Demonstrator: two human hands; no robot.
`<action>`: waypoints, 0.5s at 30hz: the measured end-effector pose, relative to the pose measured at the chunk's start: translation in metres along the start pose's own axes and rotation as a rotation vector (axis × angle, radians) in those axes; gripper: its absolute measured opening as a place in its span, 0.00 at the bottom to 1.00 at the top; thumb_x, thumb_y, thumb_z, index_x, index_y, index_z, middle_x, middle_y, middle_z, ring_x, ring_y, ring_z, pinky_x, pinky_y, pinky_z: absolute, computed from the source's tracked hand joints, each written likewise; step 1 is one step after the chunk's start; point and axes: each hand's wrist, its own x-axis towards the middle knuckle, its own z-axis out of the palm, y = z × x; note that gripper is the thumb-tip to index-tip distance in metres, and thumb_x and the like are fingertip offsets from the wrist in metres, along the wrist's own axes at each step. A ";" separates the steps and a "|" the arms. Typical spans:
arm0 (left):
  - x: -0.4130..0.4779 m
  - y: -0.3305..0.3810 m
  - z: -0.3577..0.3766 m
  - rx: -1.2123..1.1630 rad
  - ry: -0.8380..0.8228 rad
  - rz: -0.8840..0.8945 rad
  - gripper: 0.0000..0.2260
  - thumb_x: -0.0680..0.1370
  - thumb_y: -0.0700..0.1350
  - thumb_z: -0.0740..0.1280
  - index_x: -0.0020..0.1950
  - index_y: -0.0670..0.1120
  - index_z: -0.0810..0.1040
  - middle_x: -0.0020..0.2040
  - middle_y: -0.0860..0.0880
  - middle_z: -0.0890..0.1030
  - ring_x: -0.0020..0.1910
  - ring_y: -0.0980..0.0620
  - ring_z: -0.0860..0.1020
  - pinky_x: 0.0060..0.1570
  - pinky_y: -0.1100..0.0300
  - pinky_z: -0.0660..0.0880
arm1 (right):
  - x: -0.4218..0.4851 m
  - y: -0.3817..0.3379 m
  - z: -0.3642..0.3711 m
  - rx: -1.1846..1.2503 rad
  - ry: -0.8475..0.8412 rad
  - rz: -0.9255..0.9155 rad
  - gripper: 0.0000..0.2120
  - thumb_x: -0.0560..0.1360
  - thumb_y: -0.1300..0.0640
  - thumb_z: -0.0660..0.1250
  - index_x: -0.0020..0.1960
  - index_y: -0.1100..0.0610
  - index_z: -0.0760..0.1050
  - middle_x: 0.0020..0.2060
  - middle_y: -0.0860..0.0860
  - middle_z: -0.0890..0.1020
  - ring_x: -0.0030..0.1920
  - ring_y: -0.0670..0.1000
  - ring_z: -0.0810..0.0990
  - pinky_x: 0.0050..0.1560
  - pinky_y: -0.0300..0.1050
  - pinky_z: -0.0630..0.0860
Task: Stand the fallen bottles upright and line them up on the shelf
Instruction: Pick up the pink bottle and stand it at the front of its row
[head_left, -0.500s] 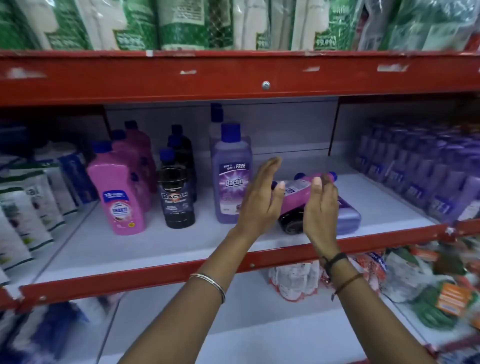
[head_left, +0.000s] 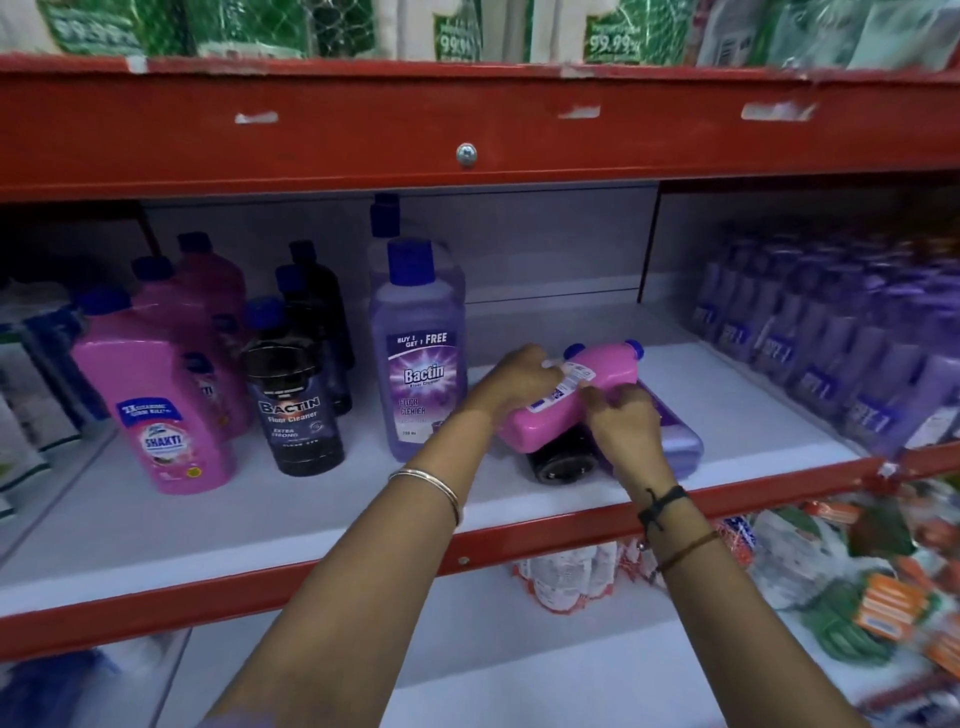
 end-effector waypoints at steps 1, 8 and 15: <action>-0.005 0.000 -0.001 -0.046 0.002 -0.012 0.18 0.79 0.47 0.62 0.63 0.37 0.70 0.53 0.42 0.77 0.46 0.46 0.76 0.43 0.59 0.70 | 0.000 -0.001 0.000 0.018 0.011 0.004 0.11 0.73 0.56 0.65 0.44 0.65 0.75 0.40 0.63 0.81 0.39 0.61 0.79 0.44 0.57 0.77; -0.050 -0.006 -0.018 -0.350 0.078 0.080 0.14 0.77 0.42 0.65 0.62 0.41 0.73 0.56 0.41 0.80 0.51 0.43 0.81 0.53 0.48 0.79 | -0.017 -0.017 0.001 0.155 0.002 -0.120 0.04 0.71 0.55 0.71 0.45 0.54 0.80 0.43 0.55 0.86 0.42 0.54 0.84 0.47 0.51 0.81; -0.109 -0.039 -0.043 -0.424 0.251 0.193 0.12 0.76 0.41 0.66 0.59 0.43 0.76 0.53 0.46 0.81 0.48 0.47 0.82 0.47 0.57 0.80 | -0.067 -0.034 0.024 0.268 -0.100 -0.225 0.13 0.71 0.60 0.71 0.56 0.56 0.80 0.48 0.54 0.85 0.45 0.53 0.85 0.50 0.52 0.82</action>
